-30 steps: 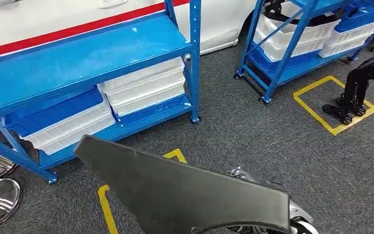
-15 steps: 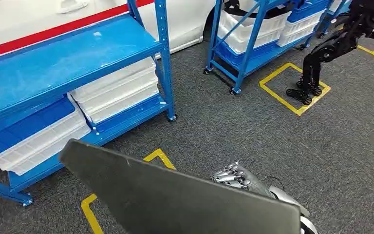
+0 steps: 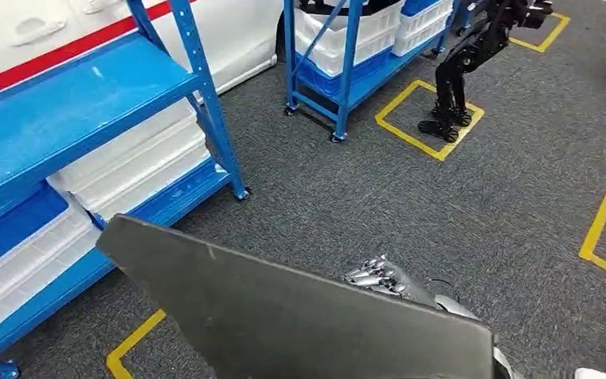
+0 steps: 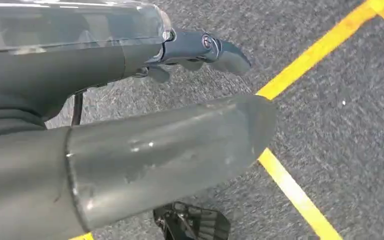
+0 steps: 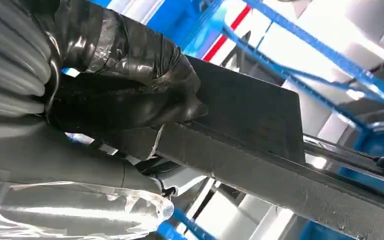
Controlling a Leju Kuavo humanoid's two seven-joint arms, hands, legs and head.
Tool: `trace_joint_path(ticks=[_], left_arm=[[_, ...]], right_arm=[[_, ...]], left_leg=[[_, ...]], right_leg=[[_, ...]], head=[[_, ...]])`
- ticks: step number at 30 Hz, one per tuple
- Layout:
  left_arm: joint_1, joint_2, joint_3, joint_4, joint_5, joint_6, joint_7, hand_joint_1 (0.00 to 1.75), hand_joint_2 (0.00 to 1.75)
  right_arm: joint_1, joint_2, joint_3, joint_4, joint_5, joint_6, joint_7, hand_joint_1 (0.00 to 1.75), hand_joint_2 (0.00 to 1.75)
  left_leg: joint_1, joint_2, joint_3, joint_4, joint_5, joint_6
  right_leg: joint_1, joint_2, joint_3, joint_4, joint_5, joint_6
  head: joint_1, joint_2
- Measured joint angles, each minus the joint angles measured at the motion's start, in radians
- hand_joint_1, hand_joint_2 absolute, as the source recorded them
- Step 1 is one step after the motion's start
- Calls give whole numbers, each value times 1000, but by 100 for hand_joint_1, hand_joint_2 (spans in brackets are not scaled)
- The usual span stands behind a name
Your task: Take the parts from the cabinet and place them on the table.
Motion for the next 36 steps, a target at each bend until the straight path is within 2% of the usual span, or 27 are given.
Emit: trace_joint_path(ticks=[1, 2, 3, 4, 7, 8, 9, 10, 11, 13, 14, 15, 17, 18, 19, 20, 22, 23, 25, 26, 28, 29, 30, 32, 33, 34, 36], left_arm=[[-1, 0, 0, 0, 0, 2, 1, 0, 0], [-1, 0, 0, 0, 0, 4, 2, 0, 0], [0, 0, 0, 0, 0, 6, 2, 0, 0], [1, 0, 0, 0, 3, 8, 2, 0, 0], [1, -3, 0, 0, 18, 16, 2, 0, 0], [0, -8, 0, 0, 19, 16, -1, 0, 0], [-3, -11, 1, 0, 21, 16, -3, 0, 0], [-2, -15, 2, 0, 21, 16, -6, 0, 0], [1, -19, 2, 0, 23, 16, -6, 0, 0], [6, -24, 4, 0, 23, 16, -7, 0, 0], [5, -25, 5, 0, 23, 16, -7, 0, 0], [4, -26, 5, 0, 23, 16, -7, 0, 0], [1, -29, 6, 0, 25, 15, -9, 0, 0], [0, -30, 8, 0, 27, 15, -13, 0, 0], [0, -31, 10, 0, 27, 15, -15, 0, 0], [0, -32, 11, 0, 29, 16, -16, 0, 0], [-2, -35, 12, 0, 30, 16, -19, 0, 0], [-4, -36, 12, 0, 32, 16, -20, 0, 0], [-4, -39, 13, 0, 34, 12, -22, 0, 0], [0, -41, 15, 0, 36, 10, -23, 0, 0], [7, -45, 20, 0, 37, 10, -26, 0, 0], [10, -48, 20, 0, 38, 8, -29, 0, 0], [11, -51, 20, 0, 37, 3, -30, 0, 0], [9, -59, 22, 0, 44, -8, -40, 0, 0], [10, -64, 26, 0, 50, -9, -50, 0, 0], [11, -71, 33, 1, 54, -10, -55, 0, 0], [11, -78, 42, 1, 58, -11, -61, 0, 0]], right_arm=[[2, 4, 0, 0, -3, -7, 0, 175, 175], [4, 7, 0, 0, -5, -12, 1, 175, 175], [7, 10, 0, 0, -7, -16, 2, 175, 175], [7, 11, 0, 0, -9, -19, 4, 175, 175], [19, 11, -3, 0, -10, -21, 10, 175, 175], [21, 10, -6, 0, -10, -21, 12, 175, 175], [25, 7, -10, -1, -10, -21, 13, 175, 175], [24, 7, -14, -3, -10, -22, 13, 175, 175], [24, 7, -15, -3, -10, -22, 13, 175, 175], [30, 6, -16, -3, -10, -22, 14, 175, 175], [34, 5, -17, -3, -10, -22, 14, 175, 175], [36, 5, -18, -3, -10, -22, 14, 175, 175], [36, 3, -19, -3, -10, -22, 14, 175, 175], [36, 3, -20, -5, -9, -23, 16, 175, 175], [35, 2, -21, -9, -6, -25, 19, 175, 175], [38, 2, -21, -13, -5, -29, 23, 175, 175], [58, 0, -29, -23, -4, -43, 34, 175, 175], [76, -4, -38, -31, -3, -53, 38, 175, 175], [105, -8, -49, -46, -4, -63, 41, 175, 175], [119, -13, -57, -50, -5, -66, 42, 175, 175], [161, -15, -74, -58, -13, -72, 43, 175, 175], [187, -15, -84, -61, -16, -71, 43, 175, 175], [209, -16, -95, -61, -21, -71, 43, 175, 175], [248, -15, -123, -68, -32, -69, 48, 175, 175], [266, -15, -140, -69, -41, -64, 49, 175, 175], [277, -15, -156, -69, -47, -57, 49, 175, 175], [301, -15, -182, -69, -55, -45, 48, 175, 175]], left_leg=[[1, -4, 32, -74, 48, 3], [2, -21, 71, -165, 98, 6], [4, -75, 99, -241, 126, 10], [4, -103, 106, -258, 119, 13], [-2, -71, 112, -266, 118, 22], [7, -56, 114, -283, 128, 34], [7, -37, 118, -290, 135, 44], [7, -26, 117, -293, 137, 53], [4, -10, 116, -293, 137, 54], [-1, 22, 113, -292, 136, 55], [-1, 37, 112, -292, 136, 55], [-2, 50, 112, -291, 135, 54], [-3, 74, 116, -289, 131, 50], [-4, 84, 119, -288, 128, 46], [-13, 92, 119, -283, 122, 39], [-13, 99, 119, -282, 121, 34], [-13, 120, 122, -282, 119, 28], [-14, 130, 124, -280, 115, 22], [-5, 37, 101, -224, 64, 13], [-3, 15, 70, -152, 23, 11], [-1, 3, -7, 14, -46, 6], [0, 2, -29, 56, -47, 5], [2, 2, -24, 37, -19, 4], [8, -8, 39, -108, 75, 4], [15, -48, 80, -204, 124, 3], [15, -98, 91, -233, 110, 4], [13, -81, 97, -245, 105, 12]], right_leg=[[0, 13, 1, 3, -1, 1], [0, 26, 3, 3, -1, 2], [-3, 37, 4, 2, 0, 5], [-1, 51, -3, 5, 1, 14], [-10, 87, -16, -6, 18, 41], [-3, 97, -17, -7, 22, 50], [2, 42, -26, 13, 5, 47], [2, -6, -48, 59, -32, 47], [2, -31, -83, 136, -77, 50], [-2, -43, -151, 286, -140, 55], [-3, -45, -159, 309, -139, 56], [-3, -48, -141, 283, -117, 57], [-1, -65, -40, 115, -40, 52], [2, -101, 18, 22, -11, 44], [17, -135, 34, -17, -24, 41], [15, -121, 29, -14, -21, 33], [18, -100, 23, -11, -21, 28], [12, -88, 24, -19, -17, 20], [5, -74, 26, -23, -13, 7], [6, -65, 25, -23, -13, 5], [7, -42, 24, -22, -13, 3], [7, -28, 24, -21, -13, 3], [6, -14, 24, -19, -13, 3], [4, 14, 26, -12, -16, 8], [2, 27, 25, -7, -20, 14], [6, 40, 19, 0, -22, 20], [-1, 66, 2, 5, -15, 33]], head=[[0, 0], [0, 0], [0, 0], [0, 0], [0, 0], [0, 0], [0, 0], [1, 0], [2, 0], [2, 0], [1, 0], [2, 0], [1, 0], [2, 0], [2, 0], [0, 0], [0, 0], [1, 0], [1, 0], [1, 0], [1, 0], [1, 0], [1, 0], [1, 0], [1, 0], [1, 0], [1, 0]])
